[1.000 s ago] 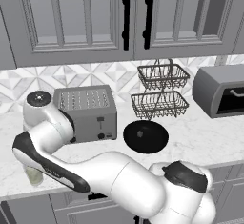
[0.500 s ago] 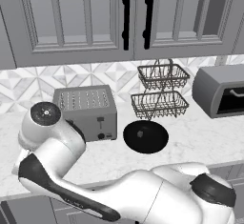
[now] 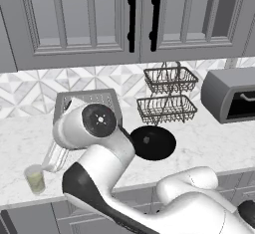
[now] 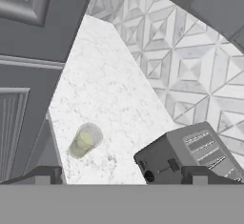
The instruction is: Grab a lemon wedge from the fridge and one ice cube from the ice bowl, and put them in the glass of lemonade.
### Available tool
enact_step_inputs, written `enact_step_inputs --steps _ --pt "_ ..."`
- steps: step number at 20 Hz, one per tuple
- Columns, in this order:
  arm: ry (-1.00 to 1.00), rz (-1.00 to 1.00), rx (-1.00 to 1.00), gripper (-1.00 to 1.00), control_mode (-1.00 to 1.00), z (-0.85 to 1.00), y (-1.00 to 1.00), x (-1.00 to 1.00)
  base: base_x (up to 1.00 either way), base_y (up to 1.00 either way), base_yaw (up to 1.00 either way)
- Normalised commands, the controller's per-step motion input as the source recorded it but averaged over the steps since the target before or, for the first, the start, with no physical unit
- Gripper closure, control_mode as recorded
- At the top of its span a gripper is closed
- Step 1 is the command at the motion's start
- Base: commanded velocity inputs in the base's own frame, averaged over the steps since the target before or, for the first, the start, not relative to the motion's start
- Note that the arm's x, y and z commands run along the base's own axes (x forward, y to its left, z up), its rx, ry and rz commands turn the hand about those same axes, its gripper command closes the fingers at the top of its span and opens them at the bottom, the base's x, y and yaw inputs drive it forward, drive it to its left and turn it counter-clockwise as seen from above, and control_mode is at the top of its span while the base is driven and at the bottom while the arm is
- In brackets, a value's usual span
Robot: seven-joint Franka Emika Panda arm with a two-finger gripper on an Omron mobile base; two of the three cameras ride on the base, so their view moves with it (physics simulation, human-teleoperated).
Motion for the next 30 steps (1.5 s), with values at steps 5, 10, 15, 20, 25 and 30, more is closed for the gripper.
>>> enact_step_inputs --steps 5,10,15,20,25,30 --pt "0.04 -0.04 0.01 -1.0 -1.0 0.28 -1.0 -0.34 0.0 0.0 0.0" --pt "0.25 -0.18 0.0 -1.0 -1.0 0.25 -1.0 0.25 0.0 0.0 0.0" --pt "0.2 -0.21 0.0 -1.0 -1.0 0.09 -1.0 0.55 0.0 0.0 0.0" --pt "0.15 -0.24 0.0 -1.0 -1.0 -0.02 -1.0 0.18 0.0 0.0 0.0" --pt "0.05 -0.28 0.0 -1.0 -1.0 -0.16 -1.0 -0.01 0.0 0.0 0.0" --pt "0.0 -0.34 0.0 -1.0 -1.0 -0.02 -1.0 -0.15 0.0 0.0 0.0"
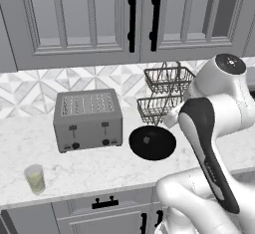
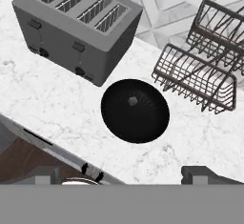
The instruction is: Grab a lemon wedge from the fridge and one ice cube from the ice bowl, and put them in the glass of lemonade.
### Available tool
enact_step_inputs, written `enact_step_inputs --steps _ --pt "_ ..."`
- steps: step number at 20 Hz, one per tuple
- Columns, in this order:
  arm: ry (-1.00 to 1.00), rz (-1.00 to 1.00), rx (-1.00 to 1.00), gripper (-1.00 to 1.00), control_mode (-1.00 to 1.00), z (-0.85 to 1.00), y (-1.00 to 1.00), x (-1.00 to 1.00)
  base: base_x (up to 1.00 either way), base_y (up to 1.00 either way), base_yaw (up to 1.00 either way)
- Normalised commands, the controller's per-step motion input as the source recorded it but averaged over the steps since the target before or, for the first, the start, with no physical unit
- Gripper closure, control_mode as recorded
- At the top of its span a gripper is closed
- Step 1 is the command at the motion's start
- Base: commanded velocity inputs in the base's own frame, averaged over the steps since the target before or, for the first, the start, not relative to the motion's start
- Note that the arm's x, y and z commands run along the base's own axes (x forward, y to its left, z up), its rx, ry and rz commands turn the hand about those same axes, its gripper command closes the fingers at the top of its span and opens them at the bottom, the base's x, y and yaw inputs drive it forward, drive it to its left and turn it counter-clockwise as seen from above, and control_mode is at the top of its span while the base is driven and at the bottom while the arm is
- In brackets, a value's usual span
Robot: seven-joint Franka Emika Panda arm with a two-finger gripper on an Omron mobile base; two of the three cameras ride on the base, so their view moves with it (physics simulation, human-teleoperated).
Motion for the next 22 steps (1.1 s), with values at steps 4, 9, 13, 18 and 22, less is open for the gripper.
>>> enact_step_inputs --steps 4,9,13,18,22 --pt "0.03 -0.33 0.09 -1.0 -1.0 0.0 -0.98 0.0 0.0 0.0 0.0" --pt "0.03 -0.22 0.06 -1.0 -1.0 -0.01 -0.45 -0.1 0.0 0.0 0.0" --pt "0.0 0.0 0.0 -1.0 -1.0 0.0 0.0 0.0 0.0 0.0 0.0" --pt "0.0 0.0 0.0 -1.0 1.0 0.0 0.0 0.0 -0.34 -0.15 0.0" --pt "0.0 0.0 0.0 -1.0 1.0 0.0 0.0 0.0 -1.0 -0.3 0.0"
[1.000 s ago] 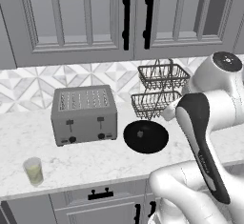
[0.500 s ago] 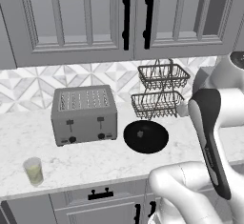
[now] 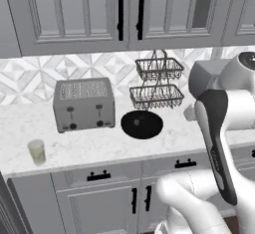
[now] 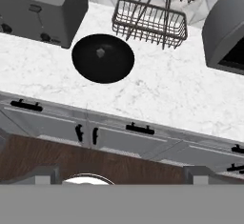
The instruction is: Grab a lemon wedge from the fridge and one ice cube from the ice bowl, and put them in the glass of lemonade.
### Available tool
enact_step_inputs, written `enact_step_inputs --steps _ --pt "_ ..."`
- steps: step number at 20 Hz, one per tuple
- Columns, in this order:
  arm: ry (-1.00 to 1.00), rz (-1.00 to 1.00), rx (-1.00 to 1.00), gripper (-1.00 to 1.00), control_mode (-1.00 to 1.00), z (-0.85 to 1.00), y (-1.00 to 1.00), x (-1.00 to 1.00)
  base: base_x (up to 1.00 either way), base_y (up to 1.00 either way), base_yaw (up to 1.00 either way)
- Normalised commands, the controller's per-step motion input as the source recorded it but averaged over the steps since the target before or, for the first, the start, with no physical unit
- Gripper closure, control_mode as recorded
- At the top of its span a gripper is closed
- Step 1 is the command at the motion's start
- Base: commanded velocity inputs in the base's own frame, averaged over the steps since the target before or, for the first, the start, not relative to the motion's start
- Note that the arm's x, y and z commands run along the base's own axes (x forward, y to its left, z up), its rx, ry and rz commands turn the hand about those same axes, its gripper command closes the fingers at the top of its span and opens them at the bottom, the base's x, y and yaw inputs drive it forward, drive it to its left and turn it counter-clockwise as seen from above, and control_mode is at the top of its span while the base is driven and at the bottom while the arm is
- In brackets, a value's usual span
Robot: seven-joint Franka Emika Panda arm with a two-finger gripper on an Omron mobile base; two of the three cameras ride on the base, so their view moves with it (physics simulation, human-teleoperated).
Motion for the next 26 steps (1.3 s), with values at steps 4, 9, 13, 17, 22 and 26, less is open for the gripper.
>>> enact_step_inputs --steps 4,9,13,17,22,26 --pt "0.0 0.0 0.0 -1.0 1.0 0.0 0.0 0.0 -0.55 -0.48 0.36" --pt "0.0 0.0 0.0 -1.0 1.0 0.0 0.0 0.0 -0.15 -0.3 0.84" --pt "0.0 0.0 0.0 -1.0 1.0 0.0 0.0 0.0 0.04 -0.03 0.97" --pt "0.0 0.0 0.0 -1.0 1.0 0.0 0.0 0.0 0.0 0.03 0.99" --pt "0.0 0.0 0.0 -1.0 1.0 0.0 0.0 0.0 0.0 0.21 1.0" --pt "0.0 0.0 0.0 -1.0 1.0 0.0 0.0 0.0 0.0 0.2 1.0"
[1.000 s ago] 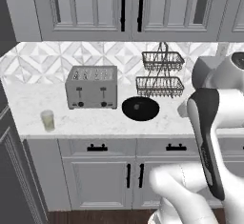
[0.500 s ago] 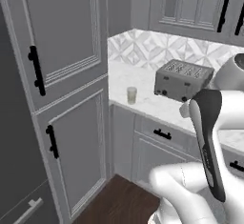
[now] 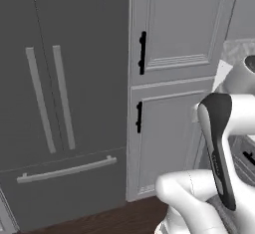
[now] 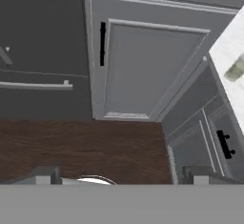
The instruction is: Grab a lemon wedge from the fridge and one ice cube from the ice bowl, and put them in the glass of lemonade.
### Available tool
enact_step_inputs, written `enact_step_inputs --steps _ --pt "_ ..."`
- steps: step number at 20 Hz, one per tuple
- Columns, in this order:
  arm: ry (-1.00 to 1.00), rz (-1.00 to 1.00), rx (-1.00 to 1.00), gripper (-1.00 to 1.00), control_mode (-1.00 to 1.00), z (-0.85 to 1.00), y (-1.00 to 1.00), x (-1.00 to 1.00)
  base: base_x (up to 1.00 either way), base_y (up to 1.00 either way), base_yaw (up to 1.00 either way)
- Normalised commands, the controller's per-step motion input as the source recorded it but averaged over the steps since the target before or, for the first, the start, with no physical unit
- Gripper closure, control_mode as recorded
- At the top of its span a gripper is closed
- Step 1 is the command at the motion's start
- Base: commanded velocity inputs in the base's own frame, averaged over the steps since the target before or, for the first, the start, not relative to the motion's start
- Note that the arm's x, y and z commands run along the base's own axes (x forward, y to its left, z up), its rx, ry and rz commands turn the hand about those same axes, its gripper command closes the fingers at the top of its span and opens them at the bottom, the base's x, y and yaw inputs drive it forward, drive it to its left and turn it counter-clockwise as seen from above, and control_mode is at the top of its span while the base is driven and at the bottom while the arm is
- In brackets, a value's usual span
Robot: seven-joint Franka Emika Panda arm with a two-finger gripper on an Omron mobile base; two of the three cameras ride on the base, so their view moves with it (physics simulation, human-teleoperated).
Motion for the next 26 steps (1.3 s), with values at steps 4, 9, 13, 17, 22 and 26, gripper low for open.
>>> enact_step_inputs --steps 4,9,13,17,22,26 --pt "0.0 0.0 0.0 -1.0 1.0 0.0 0.0 0.0 0.16 0.54 0.41" --pt "0.0 0.0 0.0 -1.0 1.0 0.0 0.0 0.0 0.17 0.89 -0.13" --pt "0.0 0.0 0.0 -1.0 1.0 0.0 0.0 0.0 0.17 1.0 -0.27" --pt "0.0 0.0 0.0 -1.0 1.0 0.0 0.0 0.0 0.35 0.79 -0.24" --pt "0.0 0.0 0.0 -1.0 1.0 0.0 0.0 0.0 0.21 -0.12 -0.03" --pt "0.0 0.0 0.0 -1.0 1.0 0.0 0.0 0.0 -0.2 -0.07 0.03"
